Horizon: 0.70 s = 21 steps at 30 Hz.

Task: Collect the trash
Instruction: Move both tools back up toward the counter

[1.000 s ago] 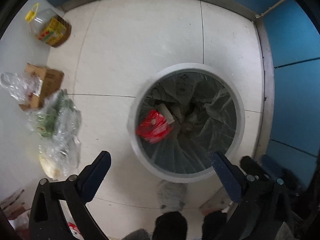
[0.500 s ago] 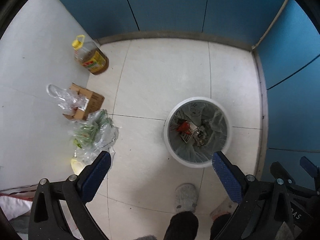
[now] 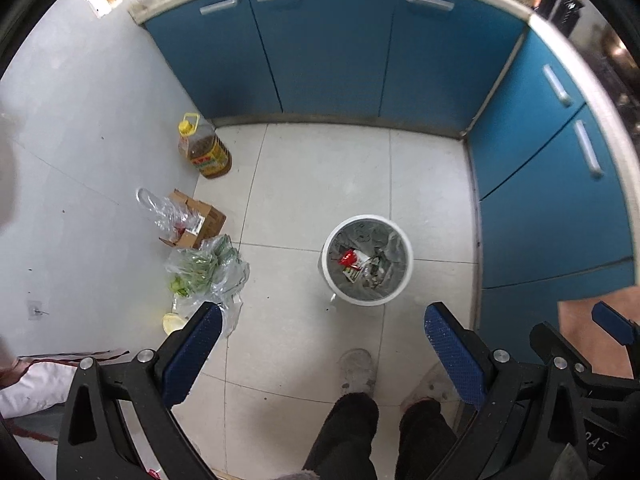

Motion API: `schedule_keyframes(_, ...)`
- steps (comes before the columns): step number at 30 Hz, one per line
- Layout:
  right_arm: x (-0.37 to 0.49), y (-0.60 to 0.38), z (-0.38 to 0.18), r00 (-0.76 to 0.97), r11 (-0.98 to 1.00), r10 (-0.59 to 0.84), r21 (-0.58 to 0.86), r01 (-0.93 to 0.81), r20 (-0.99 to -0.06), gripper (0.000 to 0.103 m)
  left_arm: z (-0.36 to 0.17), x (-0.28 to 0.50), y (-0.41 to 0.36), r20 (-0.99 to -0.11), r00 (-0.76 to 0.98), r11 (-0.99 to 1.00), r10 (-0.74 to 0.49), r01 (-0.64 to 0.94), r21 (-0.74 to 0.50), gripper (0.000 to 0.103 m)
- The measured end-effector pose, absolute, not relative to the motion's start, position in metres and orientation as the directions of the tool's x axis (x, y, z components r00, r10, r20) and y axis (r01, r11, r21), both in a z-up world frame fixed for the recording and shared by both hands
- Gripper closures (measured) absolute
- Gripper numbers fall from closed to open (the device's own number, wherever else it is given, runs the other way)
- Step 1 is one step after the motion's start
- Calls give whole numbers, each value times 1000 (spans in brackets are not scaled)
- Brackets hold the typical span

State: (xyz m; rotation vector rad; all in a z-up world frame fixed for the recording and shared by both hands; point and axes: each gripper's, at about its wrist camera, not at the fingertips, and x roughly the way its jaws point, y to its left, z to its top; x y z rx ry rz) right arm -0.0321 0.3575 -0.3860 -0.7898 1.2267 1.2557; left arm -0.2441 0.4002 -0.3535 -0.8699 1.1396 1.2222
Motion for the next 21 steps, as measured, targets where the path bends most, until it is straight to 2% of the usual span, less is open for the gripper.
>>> schedule_keyframes(7,-22,326,-307,-125,216,345,208,-954,-930,0,-293,-242,370,-959,-8,191,284,-979,65,0)
schedule_keyframes(13,7,293,-260,-198,293,436,346,-891,-878,0,-243,-224,354,-903,-88,201,421,-962,187,0)
schedule_keyframes(18,73,248,-241,-175,440,497,421,-793,-850,0,-214,-171,345,-862,-55,240,504,-950,201,0)
schedule_keyframes(21,131,207,-241,-86,571,493,396,-719,-866,0,-218,-119,340,-873,5,324,487,-930,175,0)
